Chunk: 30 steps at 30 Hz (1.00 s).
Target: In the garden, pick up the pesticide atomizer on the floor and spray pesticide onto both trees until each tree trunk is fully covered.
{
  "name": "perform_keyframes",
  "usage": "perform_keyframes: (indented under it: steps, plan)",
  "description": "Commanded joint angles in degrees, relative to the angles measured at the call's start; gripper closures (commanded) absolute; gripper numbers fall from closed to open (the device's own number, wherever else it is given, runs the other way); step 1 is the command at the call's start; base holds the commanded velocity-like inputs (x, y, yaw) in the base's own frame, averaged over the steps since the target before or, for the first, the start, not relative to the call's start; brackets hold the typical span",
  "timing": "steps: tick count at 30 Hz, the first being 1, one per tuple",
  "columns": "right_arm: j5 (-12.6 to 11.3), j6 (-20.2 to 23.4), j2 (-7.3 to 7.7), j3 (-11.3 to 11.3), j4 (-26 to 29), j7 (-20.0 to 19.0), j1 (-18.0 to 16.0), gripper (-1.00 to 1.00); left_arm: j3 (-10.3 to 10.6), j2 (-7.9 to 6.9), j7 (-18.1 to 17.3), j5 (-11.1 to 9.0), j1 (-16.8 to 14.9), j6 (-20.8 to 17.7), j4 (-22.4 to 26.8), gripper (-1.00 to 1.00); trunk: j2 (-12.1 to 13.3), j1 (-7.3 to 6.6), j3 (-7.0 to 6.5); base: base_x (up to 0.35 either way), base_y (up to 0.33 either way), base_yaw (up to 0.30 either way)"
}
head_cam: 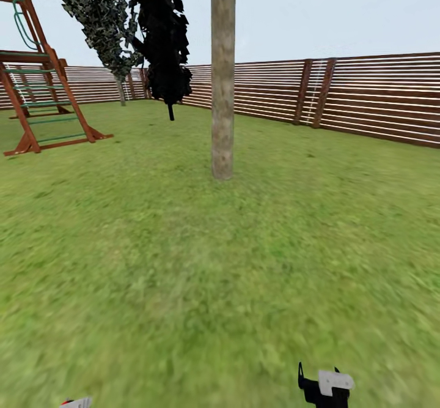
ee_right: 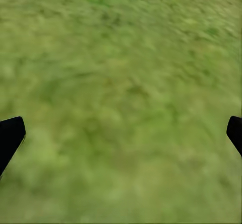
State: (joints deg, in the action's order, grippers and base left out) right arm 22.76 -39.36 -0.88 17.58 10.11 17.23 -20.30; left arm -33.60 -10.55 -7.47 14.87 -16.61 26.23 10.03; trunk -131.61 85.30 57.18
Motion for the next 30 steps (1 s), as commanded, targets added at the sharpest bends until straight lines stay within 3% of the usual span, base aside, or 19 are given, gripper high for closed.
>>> perform_keyframes:
  steps: [1, 22, 30]
  plan:
    - [0.0, -0.1, 0.00, 0.0, 0.0, 0.0, 0.0, -1.00, 0.0, 0.00, 0.0, 0.0, 0.0, 0.0, 0.0, 1.00, 0.0, 0.00, 0.00, 0.338, 0.000, 0.000]
    - [0.0, -0.1, 0.11, 0.0, 0.0, 0.1, 0.0, -1.00, 0.0, -0.02, 0.0, 0.0, 0.0, 0.0, 0.0, 1.00, 0.0, 0.00, 0.00, 0.338, 0.000, 0.001]
    - [0.0, -0.1, 0.09, 0.0, 0.0, 0.1, 0.0, -1.00, 0.0, -0.08, 0.0, 0.0, 0.0, 0.1, 0.0, 1.00, 0.0, 0.00, 0.00, 0.338, 0.000, 0.140]
